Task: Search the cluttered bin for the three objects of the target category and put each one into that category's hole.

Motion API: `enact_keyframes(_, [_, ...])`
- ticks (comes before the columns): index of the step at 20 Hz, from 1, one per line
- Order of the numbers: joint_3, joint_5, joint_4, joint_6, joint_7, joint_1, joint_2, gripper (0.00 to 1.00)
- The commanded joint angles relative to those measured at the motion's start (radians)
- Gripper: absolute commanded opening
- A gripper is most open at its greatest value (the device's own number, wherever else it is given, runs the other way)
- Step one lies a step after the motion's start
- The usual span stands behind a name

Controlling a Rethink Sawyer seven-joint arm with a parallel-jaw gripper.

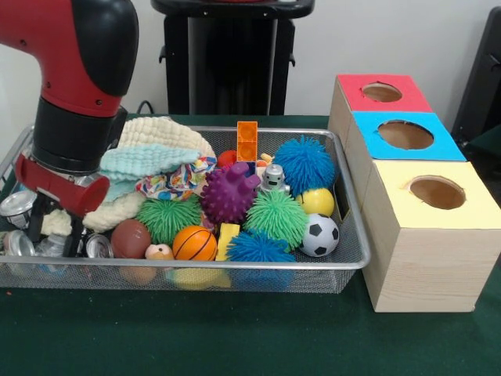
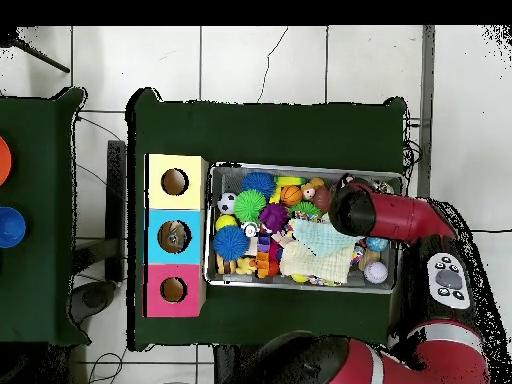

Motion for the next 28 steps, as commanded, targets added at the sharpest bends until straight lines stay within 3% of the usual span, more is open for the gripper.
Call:
enact_keyframes(1, [0.06, 0.034, 0.087, 0.108, 0.043, -0.014, 0.031, 1.0])
enact_keyframes(10, [0.035, 0.051, 0.081, 0.101, 0.087, 0.007, 0.095, 1.0])
enact_keyframes(20, [-0.028, 0.078, 0.079, 0.116, 0.112, 0.039, 0.096, 1.0])
enact_keyframes(28, [0.0, 0.089, 0.101, 0.111, 0.08, 0.018, 0.063, 1.0])
